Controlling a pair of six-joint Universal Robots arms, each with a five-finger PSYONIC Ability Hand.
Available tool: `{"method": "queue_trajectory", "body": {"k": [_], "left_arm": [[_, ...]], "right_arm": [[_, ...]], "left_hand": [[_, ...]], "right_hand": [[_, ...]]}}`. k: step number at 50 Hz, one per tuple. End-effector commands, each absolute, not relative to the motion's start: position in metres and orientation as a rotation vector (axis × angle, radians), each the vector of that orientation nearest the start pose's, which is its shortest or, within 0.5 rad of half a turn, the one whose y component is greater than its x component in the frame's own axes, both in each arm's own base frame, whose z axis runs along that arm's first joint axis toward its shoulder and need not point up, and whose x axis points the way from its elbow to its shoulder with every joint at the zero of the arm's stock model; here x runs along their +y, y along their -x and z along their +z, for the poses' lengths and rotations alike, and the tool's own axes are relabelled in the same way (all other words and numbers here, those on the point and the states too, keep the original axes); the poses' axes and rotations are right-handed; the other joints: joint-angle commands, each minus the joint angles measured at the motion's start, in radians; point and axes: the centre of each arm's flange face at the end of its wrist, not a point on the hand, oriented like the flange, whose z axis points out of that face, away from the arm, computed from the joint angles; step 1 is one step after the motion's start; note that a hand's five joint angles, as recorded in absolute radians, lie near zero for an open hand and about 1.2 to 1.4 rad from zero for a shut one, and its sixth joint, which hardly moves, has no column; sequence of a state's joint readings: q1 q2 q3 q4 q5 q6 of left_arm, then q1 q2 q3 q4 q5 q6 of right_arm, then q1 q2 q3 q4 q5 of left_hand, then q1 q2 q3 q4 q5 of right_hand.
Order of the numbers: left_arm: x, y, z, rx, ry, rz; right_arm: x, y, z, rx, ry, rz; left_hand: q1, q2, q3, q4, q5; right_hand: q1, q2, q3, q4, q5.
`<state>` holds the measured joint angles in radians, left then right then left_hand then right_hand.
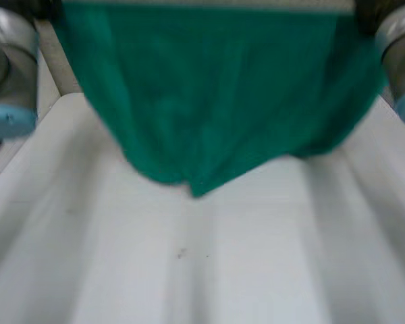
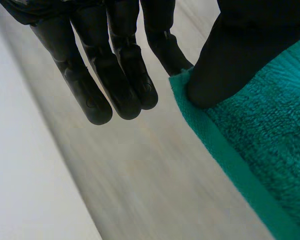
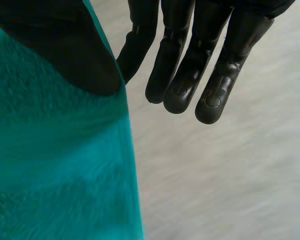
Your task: Fold the towel.
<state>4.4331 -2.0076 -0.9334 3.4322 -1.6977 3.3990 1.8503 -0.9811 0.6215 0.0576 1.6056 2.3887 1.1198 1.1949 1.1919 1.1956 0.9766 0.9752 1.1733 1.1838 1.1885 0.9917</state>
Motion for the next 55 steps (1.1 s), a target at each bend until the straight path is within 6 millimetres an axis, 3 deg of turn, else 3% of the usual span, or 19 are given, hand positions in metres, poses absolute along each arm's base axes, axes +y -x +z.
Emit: {"method": "queue_trajectory", "body": {"k": [1,2,4,5,8,9,10,12,13,17,21,25,30,31,32,35,38,45,55], "left_arm": [[-0.367,0.225,0.433,1.289,-0.081,-2.807],[-0.368,0.226,0.418,1.354,-0.100,-2.777],[-0.369,0.226,0.409,1.390,-0.112,-2.757],[-0.368,0.226,0.392,1.460,-0.132,-2.727],[-0.361,0.223,0.361,1.606,-0.164,-2.679],[-0.361,0.223,0.361,1.607,-0.164,-2.679],[-0.357,0.222,0.329,1.747,-0.193,-2.627],[-0.354,0.221,0.317,1.799,-0.204,-2.604],[-0.350,0.220,0.297,1.888,-0.218,-2.562],[-0.337,0.207,0.242,2.102,-0.234,-2.387],[-0.329,0.191,0.212,2.200,-0.232,-2.260],[-0.319,0.187,0.196,2.267,-0.262,-2.203],[-0.313,0.178,0.195,2.277,-0.245,-2.184],[-0.313,0.176,0.196,2.274,-0.238,-2.183],[-0.312,0.175,0.196,2.273,-0.233,-2.179],[-0.309,0.172,0.197,2.270,-0.223,-2.179],[-0.307,0.171,0.199,2.267,-0.218,-2.181],[-0.304,0.171,0.202,2.262,-0.217,-2.190],[-0.304,0.171,0.202,2.265,-0.217,-2.190]], "right_arm": [[-0.367,-0.238,0.427,1.591,0.803,-3.078],[-0.366,-0.239,0.421,1.617,0.829,-3.048],[-0.363,-0.242,0.402,1.683,0.905,-2.966],[-0.360,-0.246,0.379,1.760,0.993,-2.856],[-0.349,-0.250,0.349,1.853,1.109,-2.683],[-0.338,-0.253,0.332,1.888,1.177,-2.584],[-0.334,-0.255,0.323,1.908,1.206,-2.536],[-0.330,-0.255,0.314,1.935,1.231,-2.489],[-0.320,-0.253,0.286,2.025,1.286,-2.351],[-0.304,-0.248,0.245,2.169,1.319,-2.138],[-0.290,-0.244,0.215,2.281,1.286,-1.939],[-0.282,-0.240,0.199,2.333,1.222,-1.826],[-0.275,-0.239,0.187,2.355,1.168,-1.756],[-0.274,-0.239,0.186,2.353,1.164,-1.746],[-0.272,-0.239,0.183,2.343,1.155,-1.725],[-0.273,-0.238,0.183,2.331,1.128,-1.720],[-0.283,-0.221,0.184,2.379,0.985,-1.712],[-0.287,-0.193,0.192,2.386,0.614,-1.656],[-0.276,-0.176,0.166,2.392,0.649,-1.566]], "left_hand": [[0.276,0.201,0.204,0.201,0.245],[0.276,0.201,0.204,0.201,0.245],[0.276,0.201,0.204,0.201,0.245],[0.276,0.201,0.204,0.201,0.245],[0.276,0.201,0.204,0.201,0.245],[0.276,0.201,0.204,0.201,0.245],[0.276,0.201,0.204,0.201,0.245],[0.276,0.201,0.204,0.201,0.245],[0.276,0.201,0.204,0.201,0.245],[0.276,0.201,0.204,0.201,0.245],[0.276,0.201,0.204,0.201,0.245],[0.276,0.201,0.204,0.201,0.245],[0.276,0.201,0.204,0.201,0.245],[0.276,0.201,0.204,0.201,0.245],[0.276,0.201,0.204,0.201,0.245],[0.276,0.201,0.204,0.201,0.245],[0.276,0.201,0.204,0.201,0.245],[0.276,0.201,0.204,0.201,0.245],[0.276,0.201,0.204,0.201,0.245]], "right_hand": [[0.421,0.223,0.213,0.208,0.230],[0.421,0.223,0.213,0.208,0.230],[0.421,0.223,0.213,0.208,0.230],[0.421,0.223,0.213,0.208,0.230],[0.421,0.223,0.213,0.208,0.230],[0.421,0.223,0.213,0.208,0.230],[0.421,0.223,0.213,0.208,0.230],[0.421,0.223,0.213,0.208,0.230],[0.421,0.223,0.213,0.208,0.230],[0.421,0.223,0.213,0.208,0.230],[0.421,0.223,0.213,0.208,0.230],[0.421,0.223,0.213,0.208,0.230],[0.370,0.172,0.161,0.157,0.179],[0.233,0.035,0.024,0.019,0.042],[-0.080,-0.278,-0.288,-0.293,-0.271],[-0.314,-0.512,-0.523,-0.527,-0.505],[-0.552,-0.750,-0.761,-0.765,-0.743],[-0.553,-0.751,-0.761,-0.766,-0.744],[-0.517,-0.715,-0.726,-0.731,-0.708]]}}
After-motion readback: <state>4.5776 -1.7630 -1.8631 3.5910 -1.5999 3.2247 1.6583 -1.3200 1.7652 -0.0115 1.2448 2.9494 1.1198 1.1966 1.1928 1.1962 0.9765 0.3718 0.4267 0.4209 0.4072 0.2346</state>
